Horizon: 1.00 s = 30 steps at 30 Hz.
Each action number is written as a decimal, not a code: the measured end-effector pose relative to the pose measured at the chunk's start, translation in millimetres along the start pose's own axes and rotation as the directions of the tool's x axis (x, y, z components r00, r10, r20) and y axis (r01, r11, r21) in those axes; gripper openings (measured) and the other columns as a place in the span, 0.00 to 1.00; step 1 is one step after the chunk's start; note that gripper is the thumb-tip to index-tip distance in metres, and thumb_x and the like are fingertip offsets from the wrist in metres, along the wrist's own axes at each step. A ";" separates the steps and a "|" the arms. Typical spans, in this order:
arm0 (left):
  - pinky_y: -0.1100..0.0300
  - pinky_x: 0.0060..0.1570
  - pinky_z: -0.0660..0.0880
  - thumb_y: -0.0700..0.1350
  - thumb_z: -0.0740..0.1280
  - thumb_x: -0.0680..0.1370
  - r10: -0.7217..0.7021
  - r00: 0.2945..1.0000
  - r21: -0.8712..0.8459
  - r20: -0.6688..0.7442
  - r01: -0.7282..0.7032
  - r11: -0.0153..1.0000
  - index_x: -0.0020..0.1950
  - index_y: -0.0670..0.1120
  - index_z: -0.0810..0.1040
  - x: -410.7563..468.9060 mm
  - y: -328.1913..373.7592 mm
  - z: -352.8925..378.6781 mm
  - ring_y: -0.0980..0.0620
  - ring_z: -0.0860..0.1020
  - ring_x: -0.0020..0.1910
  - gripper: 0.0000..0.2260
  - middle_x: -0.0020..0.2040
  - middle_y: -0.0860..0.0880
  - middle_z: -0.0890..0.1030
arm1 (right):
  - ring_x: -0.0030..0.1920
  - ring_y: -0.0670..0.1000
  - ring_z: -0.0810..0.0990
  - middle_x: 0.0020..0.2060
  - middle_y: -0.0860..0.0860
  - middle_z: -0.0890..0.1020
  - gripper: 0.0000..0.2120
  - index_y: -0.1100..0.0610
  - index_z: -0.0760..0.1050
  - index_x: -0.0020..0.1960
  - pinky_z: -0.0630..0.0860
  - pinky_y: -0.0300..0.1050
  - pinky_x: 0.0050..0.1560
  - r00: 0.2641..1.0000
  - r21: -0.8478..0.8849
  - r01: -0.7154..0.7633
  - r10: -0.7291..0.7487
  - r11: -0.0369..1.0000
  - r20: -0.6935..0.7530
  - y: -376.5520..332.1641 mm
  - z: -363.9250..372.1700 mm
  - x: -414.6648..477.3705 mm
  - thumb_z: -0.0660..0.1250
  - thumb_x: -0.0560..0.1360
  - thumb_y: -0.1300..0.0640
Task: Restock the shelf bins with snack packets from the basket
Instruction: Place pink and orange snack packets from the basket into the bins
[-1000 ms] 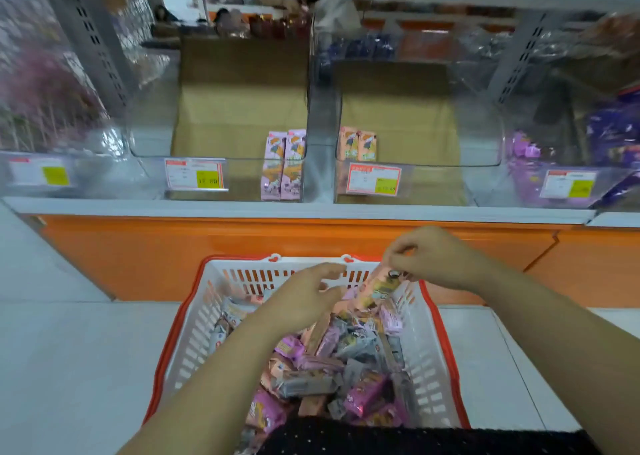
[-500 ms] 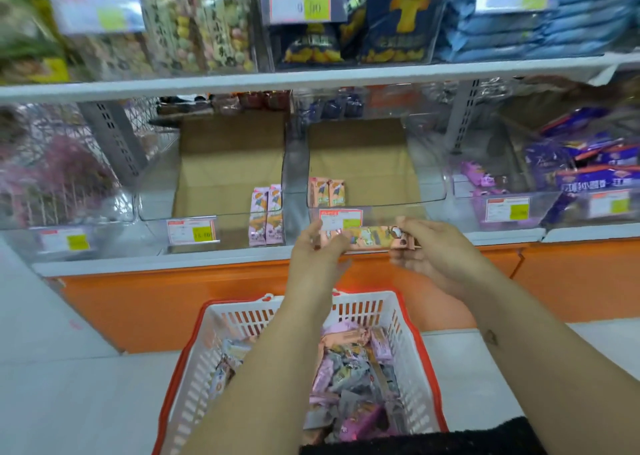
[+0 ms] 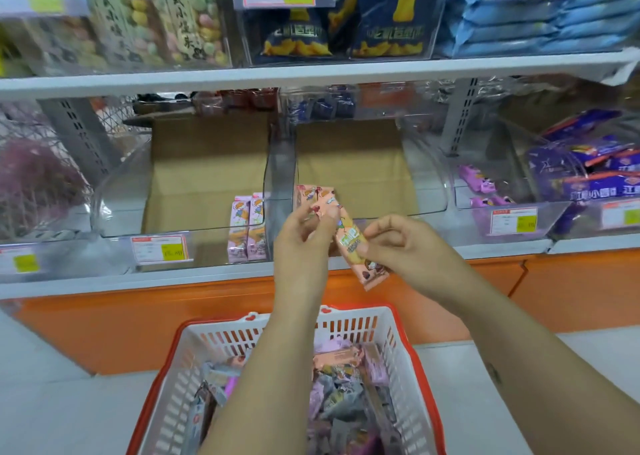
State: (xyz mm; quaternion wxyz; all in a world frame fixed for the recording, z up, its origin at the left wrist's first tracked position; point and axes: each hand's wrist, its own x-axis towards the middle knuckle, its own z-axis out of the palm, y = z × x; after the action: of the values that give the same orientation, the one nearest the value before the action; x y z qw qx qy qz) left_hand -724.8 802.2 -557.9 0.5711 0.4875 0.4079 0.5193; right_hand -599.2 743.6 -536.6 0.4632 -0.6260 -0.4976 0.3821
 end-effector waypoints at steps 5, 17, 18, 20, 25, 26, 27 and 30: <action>0.68 0.58 0.69 0.47 0.62 0.80 0.309 0.950 0.473 -0.047 -0.251 0.844 0.65 0.52 0.75 22.7 0.6 -19.1 0.63 0.71 0.57 0.13 0.60 0.56 0.74 | 0.43 0.49 0.81 0.46 0.52 0.83 0.07 0.49 0.72 0.45 0.76 0.45 0.44 0.968 -0.017 0.064 -0.066 0.998 -0.241 -7.5 -4.8 36.5 0.69 0.74 0.58; 0.74 0.54 0.59 0.39 0.67 0.77 0.290 0.952 0.759 0.101 -0.262 0.596 0.60 0.48 0.80 52.4 -22.8 -36.8 0.55 0.69 0.64 0.12 0.68 0.50 0.69 | 0.41 0.52 0.75 0.38 0.52 0.77 0.10 0.53 0.69 0.38 0.70 0.42 0.40 0.962 -0.459 -0.222 0.117 0.860 -0.245 2.2 10.4 140.5 0.70 0.74 0.58; 0.74 0.54 0.60 0.39 0.67 0.77 0.284 0.953 0.757 0.104 -0.261 0.600 0.59 0.48 0.80 53.3 -23.4 -37.4 0.54 0.70 0.63 0.12 0.67 0.50 0.70 | 0.41 0.52 0.75 0.39 0.52 0.77 0.10 0.54 0.69 0.40 0.68 0.42 0.37 0.962 -0.487 -0.228 0.116 0.843 -0.249 2.4 10.8 141.5 0.70 0.74 0.59; 0.76 0.52 0.58 0.39 0.67 0.77 0.278 0.955 0.754 0.102 -0.257 0.605 0.59 0.48 0.81 54.4 -24.0 -38.4 0.56 0.70 0.62 0.12 0.65 0.50 0.71 | 0.42 0.52 0.76 0.42 0.52 0.77 0.08 0.55 0.69 0.44 0.68 0.41 0.35 0.964 -0.540 -0.246 0.142 0.805 -0.226 2.9 11.9 143.1 0.70 0.74 0.60; 0.77 0.51 0.56 0.40 0.67 0.77 0.290 0.951 0.754 0.107 -0.268 0.600 0.59 0.48 0.81 54.9 -24.2 -38.3 0.56 0.70 0.62 0.12 0.65 0.50 0.71 | 0.47 0.52 0.76 0.52 0.54 0.79 0.16 0.56 0.70 0.58 0.73 0.43 0.45 0.975 -0.652 -0.221 0.154 0.725 -0.160 3.0 15.2 144.2 0.70 0.73 0.60; 0.78 0.51 0.56 0.40 0.67 0.77 0.292 0.950 0.754 0.107 -0.269 0.600 0.59 0.48 0.80 54.9 -24.7 -38.2 0.57 0.70 0.62 0.11 0.65 0.50 0.71 | 0.48 0.52 0.77 0.53 0.53 0.80 0.18 0.54 0.71 0.61 0.75 0.44 0.48 0.977 -0.640 -0.212 0.145 0.738 -0.156 3.9 14.5 143.4 0.70 0.73 0.60; 0.79 0.51 0.55 0.40 0.67 0.77 0.296 0.949 0.753 0.106 -0.271 0.599 0.59 0.48 0.80 55.2 -25.3 -38.0 0.57 0.69 0.62 0.11 0.65 0.50 0.71 | 0.49 0.51 0.78 0.54 0.51 0.80 0.18 0.53 0.73 0.62 0.76 0.45 0.51 0.978 -0.623 -0.206 0.147 0.754 -0.144 6.0 13.8 142.4 0.69 0.73 0.60; 0.81 0.51 0.53 0.40 0.67 0.77 0.303 0.947 0.744 0.108 -0.279 0.607 0.59 0.48 0.80 54.2 -26.5 -37.1 0.63 0.66 0.58 0.11 0.66 0.50 0.71 | 0.48 0.51 0.80 0.49 0.51 0.83 0.08 0.55 0.80 0.52 0.78 0.47 0.51 0.976 -0.680 -0.210 0.186 0.702 -0.110 14.6 10.8 144.6 0.67 0.74 0.57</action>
State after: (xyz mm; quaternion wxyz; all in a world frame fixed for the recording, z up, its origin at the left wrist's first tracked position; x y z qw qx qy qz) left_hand -748.7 861.3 -588.8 0.2204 0.7314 0.5090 0.3968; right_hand -574.6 885.9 -556.1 0.1623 -0.8088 -0.5258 0.2074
